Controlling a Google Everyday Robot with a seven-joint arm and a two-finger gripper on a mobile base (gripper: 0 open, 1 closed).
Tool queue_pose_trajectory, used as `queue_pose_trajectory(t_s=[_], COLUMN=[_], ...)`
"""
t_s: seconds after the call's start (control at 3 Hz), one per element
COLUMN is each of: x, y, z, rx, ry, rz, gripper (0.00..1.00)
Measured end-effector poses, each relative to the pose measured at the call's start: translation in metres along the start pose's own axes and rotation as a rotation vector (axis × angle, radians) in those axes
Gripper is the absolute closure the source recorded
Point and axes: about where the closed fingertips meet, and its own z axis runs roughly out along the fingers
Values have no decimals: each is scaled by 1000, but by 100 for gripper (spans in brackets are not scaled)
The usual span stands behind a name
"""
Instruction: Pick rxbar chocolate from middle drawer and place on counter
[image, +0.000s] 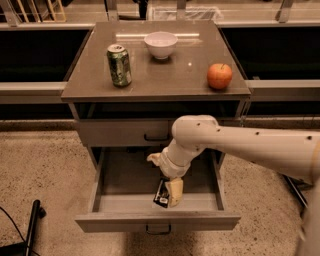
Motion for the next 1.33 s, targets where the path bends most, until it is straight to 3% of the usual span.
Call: queue_pose_trajectory(t_s=[0.33,0.67,1.0,1.33], x=[26,27,34,39], y=[1,1,1,4], z=[68,69,79,81], rx=[-52,-52,-58,-57], ry=[-104,-97,-20,61], rz=[-49,-60,-177,-400], gripper=[0,0,0,0])
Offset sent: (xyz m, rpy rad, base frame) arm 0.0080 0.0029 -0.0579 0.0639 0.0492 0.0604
